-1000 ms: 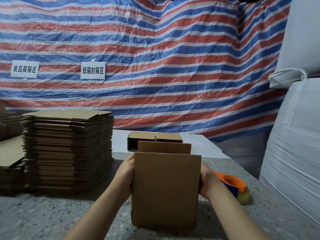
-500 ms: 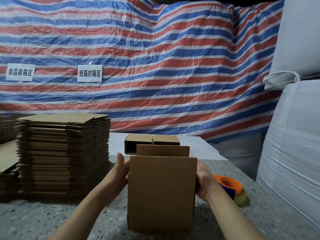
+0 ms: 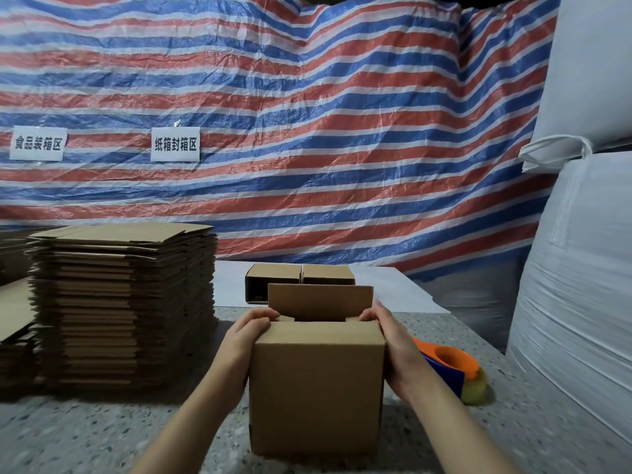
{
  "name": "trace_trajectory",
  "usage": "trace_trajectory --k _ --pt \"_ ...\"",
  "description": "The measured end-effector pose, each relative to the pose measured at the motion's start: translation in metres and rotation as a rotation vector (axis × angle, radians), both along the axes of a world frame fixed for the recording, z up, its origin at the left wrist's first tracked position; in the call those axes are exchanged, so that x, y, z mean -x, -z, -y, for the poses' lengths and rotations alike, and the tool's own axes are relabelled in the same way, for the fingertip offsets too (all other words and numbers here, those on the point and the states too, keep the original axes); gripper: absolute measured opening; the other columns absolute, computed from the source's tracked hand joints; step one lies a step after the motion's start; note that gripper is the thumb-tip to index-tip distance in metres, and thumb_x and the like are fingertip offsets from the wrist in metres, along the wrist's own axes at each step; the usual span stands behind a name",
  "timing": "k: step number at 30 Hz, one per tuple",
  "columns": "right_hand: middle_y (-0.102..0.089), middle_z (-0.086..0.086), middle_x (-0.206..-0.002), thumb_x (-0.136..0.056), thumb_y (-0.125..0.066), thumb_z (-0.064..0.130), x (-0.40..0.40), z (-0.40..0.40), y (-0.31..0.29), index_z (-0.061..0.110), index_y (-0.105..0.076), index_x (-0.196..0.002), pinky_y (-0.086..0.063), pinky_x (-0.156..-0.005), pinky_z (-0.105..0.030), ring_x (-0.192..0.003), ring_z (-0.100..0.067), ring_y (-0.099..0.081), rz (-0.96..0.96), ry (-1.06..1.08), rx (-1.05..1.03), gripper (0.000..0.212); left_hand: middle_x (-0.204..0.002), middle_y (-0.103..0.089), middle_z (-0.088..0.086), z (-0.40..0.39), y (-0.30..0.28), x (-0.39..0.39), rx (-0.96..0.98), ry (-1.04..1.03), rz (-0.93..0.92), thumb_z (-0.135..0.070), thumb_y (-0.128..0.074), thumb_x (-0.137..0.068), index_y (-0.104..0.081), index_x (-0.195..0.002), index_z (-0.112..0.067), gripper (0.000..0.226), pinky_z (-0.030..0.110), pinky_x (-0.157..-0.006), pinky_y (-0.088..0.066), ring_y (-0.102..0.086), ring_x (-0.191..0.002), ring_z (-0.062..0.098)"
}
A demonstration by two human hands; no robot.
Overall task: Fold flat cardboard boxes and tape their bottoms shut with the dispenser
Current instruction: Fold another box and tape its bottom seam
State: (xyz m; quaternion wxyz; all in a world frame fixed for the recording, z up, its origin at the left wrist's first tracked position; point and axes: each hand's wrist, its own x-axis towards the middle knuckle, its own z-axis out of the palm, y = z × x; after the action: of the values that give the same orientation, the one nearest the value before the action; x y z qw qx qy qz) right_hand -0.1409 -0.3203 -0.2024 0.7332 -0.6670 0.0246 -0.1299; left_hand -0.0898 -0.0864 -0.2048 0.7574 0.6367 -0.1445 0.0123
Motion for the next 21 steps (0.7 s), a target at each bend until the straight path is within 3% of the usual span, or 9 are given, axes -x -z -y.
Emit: trace_trajectory --k 4,7,11,14,16,18,21 --pt "-0.067 -0.007 -0.096 -0.088 -0.068 0.047 0.005 0.007 -0.002 0.019 -0.067 -0.096 -0.048 -0.085 -0.040 -0.095 -0.024 -0.062 0.014 -0.083 0.033 0.029 -0.100 -0.064 0.006 0.000 0.000 -0.003 0.055 0.001 -0.031 -0.019 -0.057 -0.096 -0.066 -0.093 -0.027 0.013 0.027 -0.057 -0.048 -0.061 -0.078 0.017" --pt "-0.064 -0.011 -0.111 -0.093 -0.068 0.026 0.005 0.006 -0.002 0.019 -0.065 -0.108 -0.054 -0.078 -0.039 -0.097 -0.025 -0.063 0.029 -0.069 -0.021 0.018 -0.118 -0.060 -0.005 -0.001 -0.001 -0.007 0.070 0.021 -0.005 -0.012 -0.057 -0.096 -0.055 -0.110 -0.030 0.023 0.024 -0.066 -0.051 -0.062 -0.097 0.014" --pt "-0.050 0.009 -0.143 -0.095 -0.064 0.008 0.003 0.005 -0.005 0.027 -0.045 -0.141 -0.049 -0.107 -0.048 -0.128 -0.023 -0.057 0.181 -0.034 -0.014 0.053 -0.134 -0.048 -0.021 -0.010 -0.009 -0.014 0.009 0.162 0.107 0.003 -0.051 -0.096 -0.041 -0.133 -0.041 0.059 0.020 -0.090 -0.043 -0.045 -0.126 0.004" --pt "-0.042 0.010 -0.152 -0.095 -0.062 -0.001 0.002 0.007 -0.008 0.033 -0.020 -0.158 -0.041 -0.115 -0.047 -0.140 -0.018 -0.045 0.248 -0.056 0.000 0.083 -0.129 -0.051 -0.028 -0.015 -0.011 -0.015 -0.004 0.195 0.130 0.003 -0.056 -0.094 -0.038 -0.141 -0.044 0.069 0.017 -0.088 -0.047 -0.049 -0.122 -0.004" --pt "-0.050 0.006 -0.150 -0.094 -0.064 0.000 0.002 0.008 -0.007 0.035 -0.025 -0.156 -0.039 -0.116 -0.052 -0.138 -0.021 -0.048 0.270 -0.032 0.038 0.081 -0.124 -0.060 -0.023 -0.017 -0.010 -0.014 0.022 0.181 0.132 -0.002 -0.061 -0.091 -0.044 -0.137 -0.044 0.065 0.015 -0.078 -0.052 -0.059 -0.112 -0.005" --pt "-0.064 0.001 -0.130 -0.093 -0.066 0.005 0.003 0.009 -0.003 0.032 -0.039 -0.149 -0.040 -0.113 -0.055 -0.131 -0.026 -0.055 0.272 0.015 0.075 0.067 -0.114 -0.069 -0.012 -0.018 -0.007 -0.012 0.032 0.151 0.140 -0.012 -0.067 -0.086 -0.054 -0.131 -0.041 0.055 0.022 -0.079 -0.053 -0.065 -0.108 0.006" --pt "-0.066 -0.010 -0.116 -0.091 -0.070 0.012 0.000 0.011 0.001 0.029 -0.063 -0.125 -0.047 -0.107 -0.054 -0.116 -0.029 -0.063 0.253 0.083 0.096 0.038 -0.106 -0.073 -0.004 -0.015 0.000 -0.008 0.015 0.068 0.150 -0.026 -0.068 -0.081 -0.073 -0.109 -0.037 0.031 0.029 -0.083 -0.049 -0.066 -0.104 0.018"
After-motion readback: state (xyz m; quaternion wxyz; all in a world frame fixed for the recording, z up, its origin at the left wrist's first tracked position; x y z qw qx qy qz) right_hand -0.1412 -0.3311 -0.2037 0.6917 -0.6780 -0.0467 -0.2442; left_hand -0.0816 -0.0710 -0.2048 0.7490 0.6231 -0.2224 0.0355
